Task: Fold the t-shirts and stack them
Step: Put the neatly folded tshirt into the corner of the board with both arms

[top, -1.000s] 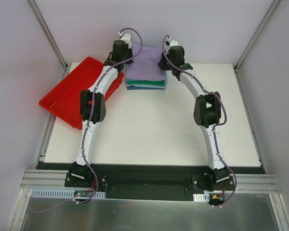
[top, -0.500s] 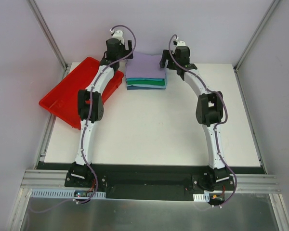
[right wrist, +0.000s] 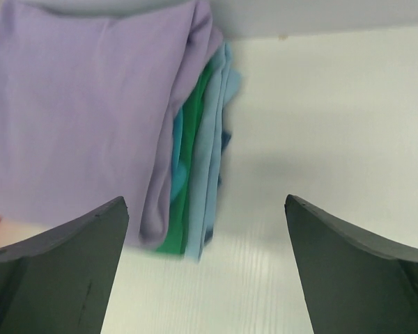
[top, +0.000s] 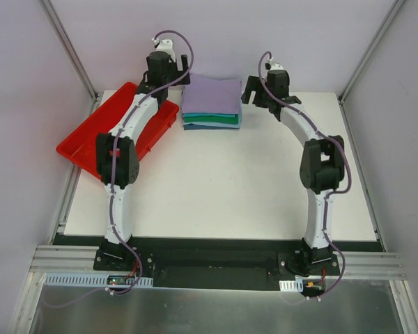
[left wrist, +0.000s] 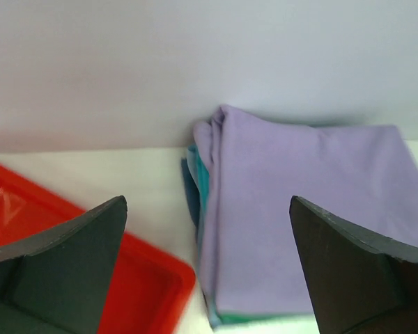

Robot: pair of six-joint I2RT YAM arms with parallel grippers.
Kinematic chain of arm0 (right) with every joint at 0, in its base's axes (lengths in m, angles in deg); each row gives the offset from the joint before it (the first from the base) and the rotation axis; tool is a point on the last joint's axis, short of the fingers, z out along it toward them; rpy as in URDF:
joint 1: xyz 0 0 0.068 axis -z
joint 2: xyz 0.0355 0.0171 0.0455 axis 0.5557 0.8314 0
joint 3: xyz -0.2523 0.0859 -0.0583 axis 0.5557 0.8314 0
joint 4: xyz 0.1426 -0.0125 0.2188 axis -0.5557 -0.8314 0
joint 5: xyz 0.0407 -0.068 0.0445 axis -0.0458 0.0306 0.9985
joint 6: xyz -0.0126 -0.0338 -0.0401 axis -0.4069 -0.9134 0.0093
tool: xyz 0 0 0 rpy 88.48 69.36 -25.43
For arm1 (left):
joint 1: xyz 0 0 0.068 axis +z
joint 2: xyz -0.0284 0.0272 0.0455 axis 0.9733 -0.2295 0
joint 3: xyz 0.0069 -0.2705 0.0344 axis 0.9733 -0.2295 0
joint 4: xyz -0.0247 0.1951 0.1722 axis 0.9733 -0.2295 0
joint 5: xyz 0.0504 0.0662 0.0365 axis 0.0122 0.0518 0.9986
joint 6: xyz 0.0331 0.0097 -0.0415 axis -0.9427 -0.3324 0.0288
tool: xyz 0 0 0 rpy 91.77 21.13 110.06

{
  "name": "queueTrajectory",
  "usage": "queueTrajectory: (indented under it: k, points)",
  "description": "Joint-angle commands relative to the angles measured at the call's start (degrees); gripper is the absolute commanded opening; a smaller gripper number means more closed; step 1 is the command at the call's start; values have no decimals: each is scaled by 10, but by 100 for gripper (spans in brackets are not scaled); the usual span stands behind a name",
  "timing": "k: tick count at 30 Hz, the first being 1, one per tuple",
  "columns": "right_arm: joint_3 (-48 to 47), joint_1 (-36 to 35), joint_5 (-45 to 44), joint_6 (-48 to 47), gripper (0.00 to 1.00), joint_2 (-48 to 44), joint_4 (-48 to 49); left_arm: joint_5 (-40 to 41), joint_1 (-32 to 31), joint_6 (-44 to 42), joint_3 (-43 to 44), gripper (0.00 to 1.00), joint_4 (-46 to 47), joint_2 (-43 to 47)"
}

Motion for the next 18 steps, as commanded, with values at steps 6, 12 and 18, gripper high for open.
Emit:
queueTrajectory:
  k: [6,12,18]
  points:
    - [435,-2,10,56,96,-402,89,-47,-13,137,-448,99,-4,456]
    - [706,-12,21,106,96,-623,73,-68,-20,254,-715,99,-40,635]
    - [798,-18,3,136,96,-745,41,-52,-20,290,-803,99,-160,735]
